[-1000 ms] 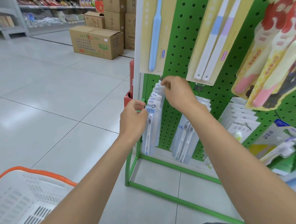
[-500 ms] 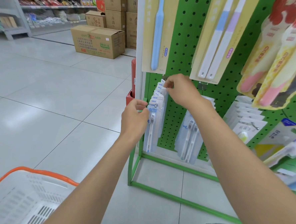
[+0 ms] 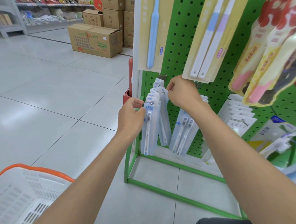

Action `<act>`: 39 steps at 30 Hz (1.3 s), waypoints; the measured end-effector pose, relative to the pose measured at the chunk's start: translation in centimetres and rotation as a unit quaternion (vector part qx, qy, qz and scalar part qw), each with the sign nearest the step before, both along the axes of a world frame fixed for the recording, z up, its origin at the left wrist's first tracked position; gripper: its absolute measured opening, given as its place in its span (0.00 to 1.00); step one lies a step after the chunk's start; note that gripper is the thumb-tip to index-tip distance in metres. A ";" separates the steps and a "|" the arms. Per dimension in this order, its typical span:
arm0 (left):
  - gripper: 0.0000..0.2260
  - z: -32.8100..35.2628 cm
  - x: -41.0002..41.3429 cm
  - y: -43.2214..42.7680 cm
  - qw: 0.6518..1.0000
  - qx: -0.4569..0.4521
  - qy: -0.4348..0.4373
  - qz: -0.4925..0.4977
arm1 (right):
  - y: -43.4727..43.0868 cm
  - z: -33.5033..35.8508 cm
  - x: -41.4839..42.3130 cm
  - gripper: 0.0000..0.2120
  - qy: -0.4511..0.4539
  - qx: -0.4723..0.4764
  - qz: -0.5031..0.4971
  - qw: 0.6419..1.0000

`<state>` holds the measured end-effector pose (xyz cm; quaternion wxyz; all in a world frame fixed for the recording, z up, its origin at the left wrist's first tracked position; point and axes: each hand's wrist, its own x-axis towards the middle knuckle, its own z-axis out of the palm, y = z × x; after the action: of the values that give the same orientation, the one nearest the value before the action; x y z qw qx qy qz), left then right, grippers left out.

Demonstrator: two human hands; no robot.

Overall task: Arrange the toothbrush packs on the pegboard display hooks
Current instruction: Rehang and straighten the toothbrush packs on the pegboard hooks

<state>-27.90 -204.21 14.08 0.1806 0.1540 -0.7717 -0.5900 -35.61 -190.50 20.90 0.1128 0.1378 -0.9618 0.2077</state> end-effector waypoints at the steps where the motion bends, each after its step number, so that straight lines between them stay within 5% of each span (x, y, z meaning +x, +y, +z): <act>1: 0.07 0.0 0.1 0.1 1.000 -0.005 0.002 0.002 | 0.1 0.0 0.3 0.11 0.001 0.010 -0.003 1.000; 18: 0.12 0.7 3.4 1.2 0.994 -0.108 0.014 0.021 | 3.0 -2.1 5.7 0.10 0.103 0.006 0.068 0.992; 26: 0.15 0.6 4.3 1.9 0.988 -0.073 -0.021 -0.134 | 4.2 -2.5 7.9 0.08 0.095 -0.054 0.104 0.989; 29: 0.08 0.4 4.6 2.3 0.979 -0.082 -0.020 -0.187 | 4.6 -2.2 8.4 0.08 0.069 -0.086 0.105 0.988; 35: 0.05 0.6 5.2 3.5 0.977 -0.083 -0.008 -0.198 | 5.2 -2.3 9.3 0.06 0.012 -0.188 0.107 0.976; 39: 0.06 1.3 5.6 4.1 0.977 -0.045 -0.003 -0.207 | 5.2 -2.4 9.4 0.06 0.057 -0.181 0.115 0.975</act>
<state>-22.33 -200.15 15.37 0.0589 -0.0158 -0.8132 -0.5788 -26.21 -185.30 18.52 0.1655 0.2361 -0.8781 0.3818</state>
